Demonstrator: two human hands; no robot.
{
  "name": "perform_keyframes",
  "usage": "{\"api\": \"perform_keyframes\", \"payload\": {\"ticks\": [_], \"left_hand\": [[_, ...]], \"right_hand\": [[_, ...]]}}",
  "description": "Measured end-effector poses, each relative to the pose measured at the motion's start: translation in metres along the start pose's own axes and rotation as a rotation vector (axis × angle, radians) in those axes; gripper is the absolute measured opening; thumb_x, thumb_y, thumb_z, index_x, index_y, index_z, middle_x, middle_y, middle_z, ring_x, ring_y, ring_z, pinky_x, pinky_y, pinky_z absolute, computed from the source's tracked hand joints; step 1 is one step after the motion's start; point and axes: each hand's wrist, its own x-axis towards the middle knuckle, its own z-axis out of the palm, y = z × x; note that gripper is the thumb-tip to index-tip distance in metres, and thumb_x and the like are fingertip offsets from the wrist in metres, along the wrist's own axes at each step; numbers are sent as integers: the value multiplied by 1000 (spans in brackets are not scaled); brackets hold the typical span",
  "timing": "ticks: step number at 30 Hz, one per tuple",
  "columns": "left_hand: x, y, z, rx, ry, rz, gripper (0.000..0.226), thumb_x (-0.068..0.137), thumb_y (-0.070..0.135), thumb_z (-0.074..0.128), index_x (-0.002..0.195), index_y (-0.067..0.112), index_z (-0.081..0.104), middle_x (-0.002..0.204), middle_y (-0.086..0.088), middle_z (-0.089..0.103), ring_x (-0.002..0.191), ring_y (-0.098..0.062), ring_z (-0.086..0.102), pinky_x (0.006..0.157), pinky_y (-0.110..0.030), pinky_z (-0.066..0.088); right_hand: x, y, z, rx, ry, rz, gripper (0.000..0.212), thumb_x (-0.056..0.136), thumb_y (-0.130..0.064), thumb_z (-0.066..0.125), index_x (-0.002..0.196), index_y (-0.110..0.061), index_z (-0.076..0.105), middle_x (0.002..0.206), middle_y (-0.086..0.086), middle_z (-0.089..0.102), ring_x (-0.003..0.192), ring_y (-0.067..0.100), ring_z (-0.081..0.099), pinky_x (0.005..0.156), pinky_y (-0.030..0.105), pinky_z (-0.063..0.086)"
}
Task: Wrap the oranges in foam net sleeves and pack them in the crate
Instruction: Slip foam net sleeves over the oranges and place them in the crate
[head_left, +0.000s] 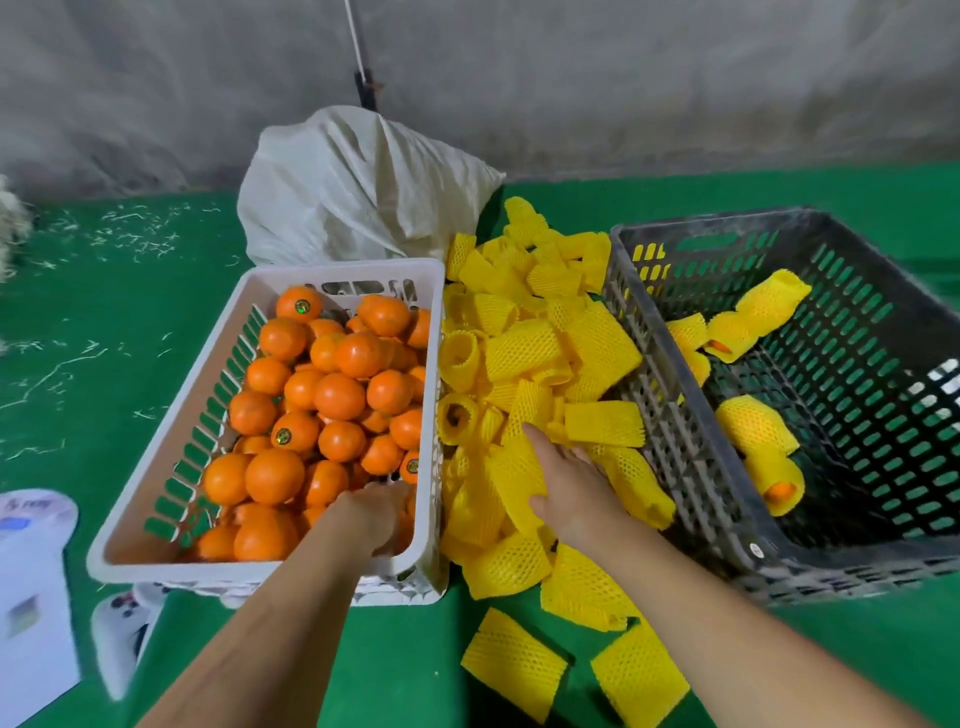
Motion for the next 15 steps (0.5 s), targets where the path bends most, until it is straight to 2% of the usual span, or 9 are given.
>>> {"api": "perform_keyframes", "payload": {"ticks": [2,3,5,7,8,10,12,14,15], "left_hand": [[-7,0,-11,-96,-10,-13,44,104,21,60,148,20,51,134,-9,65,118,-30,65,98,-42,57],[-8,0,-15,-196,52,-9,48,100,21,67,145,19,50,126,-7,66,110,-28,67,90,-41,59],[-15,-1,-26,-487,264,-5,58,92,26,76,143,19,48,119,-5,67,101,-26,69,82,-42,61],[-34,10,-37,-827,501,75,67,90,33,81,145,27,43,126,2,64,107,-19,69,86,-40,62],[-44,22,-42,-964,618,164,70,90,34,82,146,31,40,129,8,62,108,-12,69,86,-33,62],[-54,47,-43,-1145,704,373,74,89,31,85,147,38,40,133,18,57,109,2,68,80,-17,58],[-59,70,-39,-1295,619,495,74,88,31,86,148,37,44,138,19,55,112,8,65,81,-11,55],[-63,85,-33,-1403,487,557,74,87,34,85,150,37,46,142,16,56,116,3,66,87,-17,56],[-64,89,-28,-1425,438,572,74,86,36,84,150,38,46,144,13,56,118,-1,66,90,-22,57]], "right_hand": [[-1,2,-2,230,119,16,82,101,-27,63,162,-36,9,145,10,53,127,36,53,97,46,49],[-4,2,-6,421,167,27,78,100,-26,63,160,-37,14,135,7,60,116,31,60,89,42,52],[-10,-2,-16,792,267,15,66,100,-22,64,153,-36,27,114,-3,63,96,7,66,81,30,56],[-13,-9,-25,946,378,-14,45,101,-21,63,140,-35,45,97,-8,60,72,-6,59,64,11,48],[-14,-14,-29,979,423,-24,36,102,-22,62,134,-35,52,99,-11,61,75,-8,60,64,8,45],[-18,-25,-34,1075,481,-29,36,101,-27,62,136,-36,56,119,-18,63,105,-10,62,82,9,49],[-20,-36,-35,1223,497,-6,61,97,-29,69,151,-36,43,137,-17,60,121,0,59,94,24,53],[-19,-43,-36,1350,514,-3,80,91,-21,77,155,-38,32,136,-16,61,117,2,64,89,26,56],[-19,-45,-37,1348,529,5,80,89,-19,78,153,-39,33,133,-16,63,115,2,65,87,25,57]]}}
